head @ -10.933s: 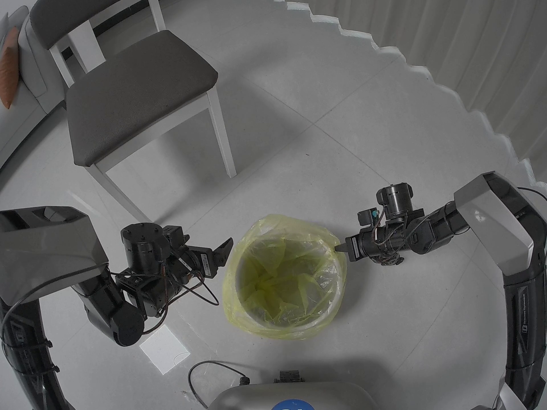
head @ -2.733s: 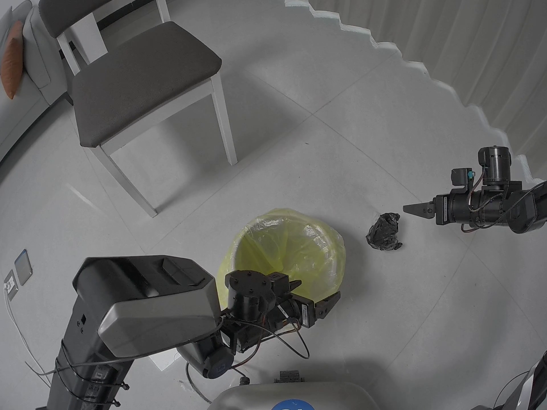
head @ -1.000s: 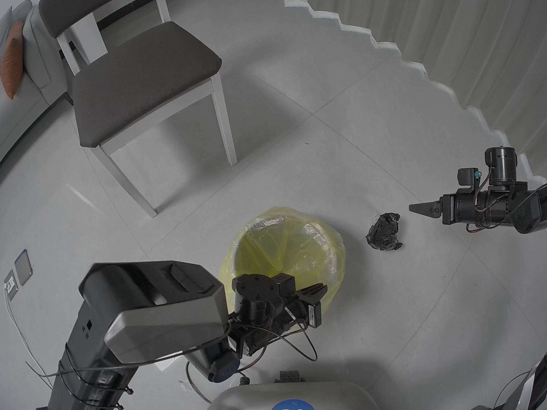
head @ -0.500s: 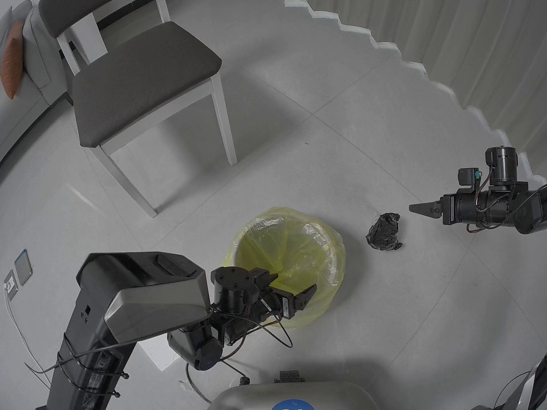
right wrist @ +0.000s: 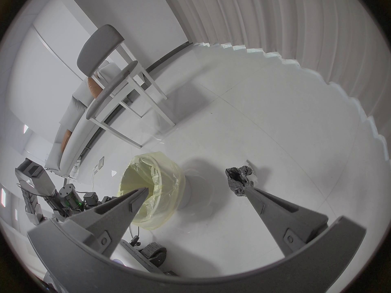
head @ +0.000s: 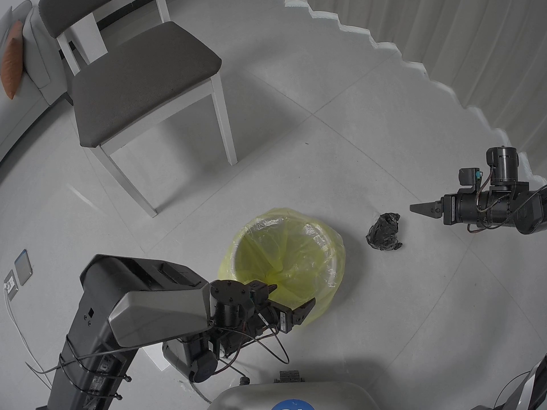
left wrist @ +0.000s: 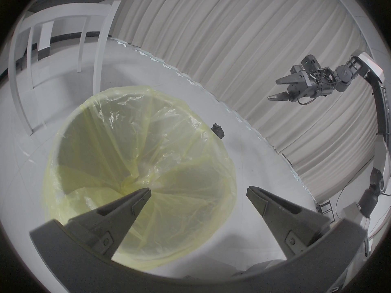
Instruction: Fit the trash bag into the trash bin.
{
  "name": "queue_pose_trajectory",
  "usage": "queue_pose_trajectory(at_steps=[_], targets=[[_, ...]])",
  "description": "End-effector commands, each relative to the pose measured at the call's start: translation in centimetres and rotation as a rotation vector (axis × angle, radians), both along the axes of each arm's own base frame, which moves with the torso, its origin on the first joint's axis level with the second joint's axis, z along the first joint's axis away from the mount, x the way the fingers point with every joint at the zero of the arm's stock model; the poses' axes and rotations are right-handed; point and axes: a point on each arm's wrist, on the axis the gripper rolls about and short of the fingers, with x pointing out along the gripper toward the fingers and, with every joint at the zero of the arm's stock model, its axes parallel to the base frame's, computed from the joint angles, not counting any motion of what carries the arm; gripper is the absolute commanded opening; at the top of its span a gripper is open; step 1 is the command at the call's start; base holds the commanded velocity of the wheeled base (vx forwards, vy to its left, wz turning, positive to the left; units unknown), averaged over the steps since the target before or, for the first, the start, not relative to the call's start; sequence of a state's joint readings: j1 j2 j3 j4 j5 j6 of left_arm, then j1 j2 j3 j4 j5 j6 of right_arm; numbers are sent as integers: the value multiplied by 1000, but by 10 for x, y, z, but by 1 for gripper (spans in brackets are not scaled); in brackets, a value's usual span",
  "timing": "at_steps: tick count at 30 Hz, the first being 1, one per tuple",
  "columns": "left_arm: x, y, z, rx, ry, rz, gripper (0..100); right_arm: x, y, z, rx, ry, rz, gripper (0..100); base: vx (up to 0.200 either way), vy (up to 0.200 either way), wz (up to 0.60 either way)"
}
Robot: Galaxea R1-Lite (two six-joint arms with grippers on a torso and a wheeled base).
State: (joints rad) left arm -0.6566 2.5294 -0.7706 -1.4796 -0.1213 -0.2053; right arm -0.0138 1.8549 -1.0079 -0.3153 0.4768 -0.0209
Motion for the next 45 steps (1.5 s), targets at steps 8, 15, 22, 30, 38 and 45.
queue_pose_trajectory(at_steps=[8,15,22,30,38,45], targets=[[-20,-6,-13,37,49,-47,100,-1,0,0,-2,0,1,100,0,0,0],[-32,-11,-19,29,40,-76,100,-1,0,0,-3,-3,2,100,0,0,0],[-35,-14,-17,27,38,-84,100,-3,-2,5,-3,-15,-4,100,0,0,0],[-28,-7,27,-48,-38,-58,100,-3,-5,6,-2,-19,-13,100,0,0,0],[-33,2,56,-90,-82,-48,100,3,-5,10,0,-34,-14,100,0,0,0],[-40,8,80,-125,-116,-36,100,30,-6,1,-4,-16,-13,100,0,0,0]])
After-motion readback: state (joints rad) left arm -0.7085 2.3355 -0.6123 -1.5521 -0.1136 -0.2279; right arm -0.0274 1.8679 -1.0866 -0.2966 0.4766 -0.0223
